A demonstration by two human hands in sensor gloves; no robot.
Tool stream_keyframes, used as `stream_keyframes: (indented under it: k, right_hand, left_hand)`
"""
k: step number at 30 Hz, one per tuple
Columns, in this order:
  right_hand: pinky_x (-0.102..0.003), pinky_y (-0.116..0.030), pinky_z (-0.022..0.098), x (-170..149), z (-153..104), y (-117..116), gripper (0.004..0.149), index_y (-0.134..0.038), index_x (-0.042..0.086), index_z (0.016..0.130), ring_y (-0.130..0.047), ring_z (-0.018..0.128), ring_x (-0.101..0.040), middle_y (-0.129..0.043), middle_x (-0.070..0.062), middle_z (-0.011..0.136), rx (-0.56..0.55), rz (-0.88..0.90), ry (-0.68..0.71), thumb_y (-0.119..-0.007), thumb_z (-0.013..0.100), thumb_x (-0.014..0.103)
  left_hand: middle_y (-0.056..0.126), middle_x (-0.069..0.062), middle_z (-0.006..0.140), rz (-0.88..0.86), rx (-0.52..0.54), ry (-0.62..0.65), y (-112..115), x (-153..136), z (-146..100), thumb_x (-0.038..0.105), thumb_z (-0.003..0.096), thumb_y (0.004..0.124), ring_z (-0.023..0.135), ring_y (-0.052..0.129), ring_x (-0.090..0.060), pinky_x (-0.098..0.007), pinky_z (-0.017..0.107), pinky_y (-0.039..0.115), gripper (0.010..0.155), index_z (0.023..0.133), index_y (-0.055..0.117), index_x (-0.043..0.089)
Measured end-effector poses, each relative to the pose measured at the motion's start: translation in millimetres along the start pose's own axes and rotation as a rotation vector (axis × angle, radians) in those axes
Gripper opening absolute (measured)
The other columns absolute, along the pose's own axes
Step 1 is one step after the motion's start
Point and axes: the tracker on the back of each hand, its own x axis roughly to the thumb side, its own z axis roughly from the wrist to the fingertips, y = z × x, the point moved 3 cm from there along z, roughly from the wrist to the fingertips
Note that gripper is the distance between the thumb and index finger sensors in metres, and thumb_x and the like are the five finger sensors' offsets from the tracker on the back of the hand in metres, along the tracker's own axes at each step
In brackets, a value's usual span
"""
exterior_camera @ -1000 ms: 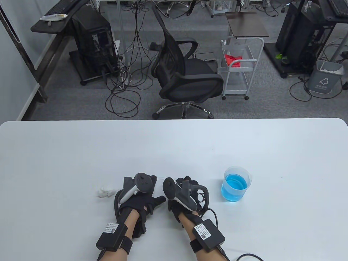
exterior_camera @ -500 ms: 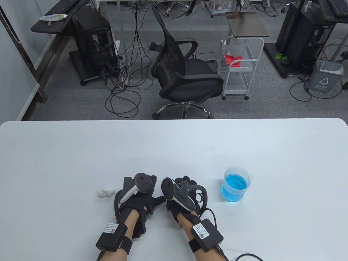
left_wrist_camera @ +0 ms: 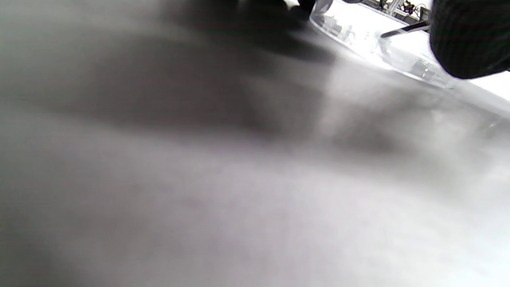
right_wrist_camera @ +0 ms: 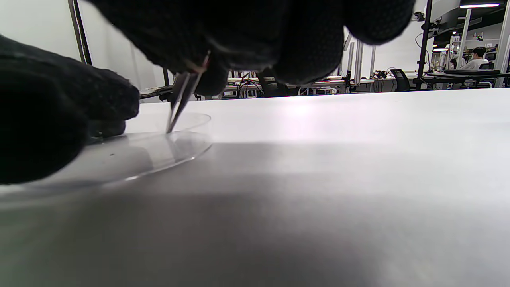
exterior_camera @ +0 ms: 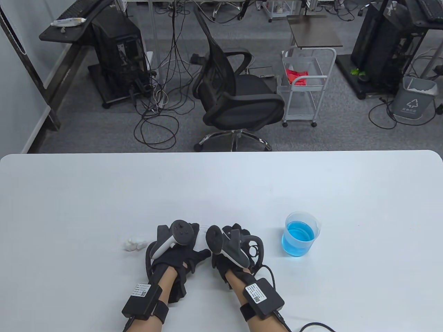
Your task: Dip tweezers-held cotton tuft into dye solution and dot onto culture dish
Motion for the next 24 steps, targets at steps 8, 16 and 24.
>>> stream_keyframes:
  k: [8,16,24]
  right_hand:
    - [-0.058,-0.066,0.058,1.6,0.1,-1.4,0.036,-0.093,0.021,0.077,-0.09,0.067,-0.025,-0.094,-0.001,0.053,-0.004,0.016,0.022,-0.084,0.043,0.028]
    - [-0.058,-0.066,0.058,3.5,-0.1,-2.0,0.036,-0.094,0.02,0.077,-0.09,0.067,-0.025,-0.094,-0.001,0.053,-0.003,0.016,0.025,-0.084,0.043,0.027]
    - [-0.057,-0.066,0.058,6.2,-0.9,-2.8,0.036,-0.094,0.021,0.076,-0.091,0.067,-0.025,-0.095,-0.001,0.053,0.008,0.003,0.036,-0.084,0.043,0.028]
  left_hand:
    - [0.011,0.011,0.119,0.0,0.0,0.0,0.1,-0.2,0.0,0.075,0.0444,0.068,0.116,0.01,-0.021,-0.045,0.081,0.02,0.095,0.111,0.012,0.039]
    - [0.011,0.011,0.119,-0.001,0.0,0.0,0.1,-0.2,0.1,0.075,0.0443,0.068,0.116,0.01,-0.021,-0.045,0.081,0.02,0.095,0.111,0.012,0.039]
    - [0.011,0.011,0.119,-0.002,0.0,0.0,0.1,-0.3,0.1,0.075,0.0444,0.068,0.116,0.01,-0.021,-0.045,0.081,0.02,0.095,0.111,0.012,0.039]
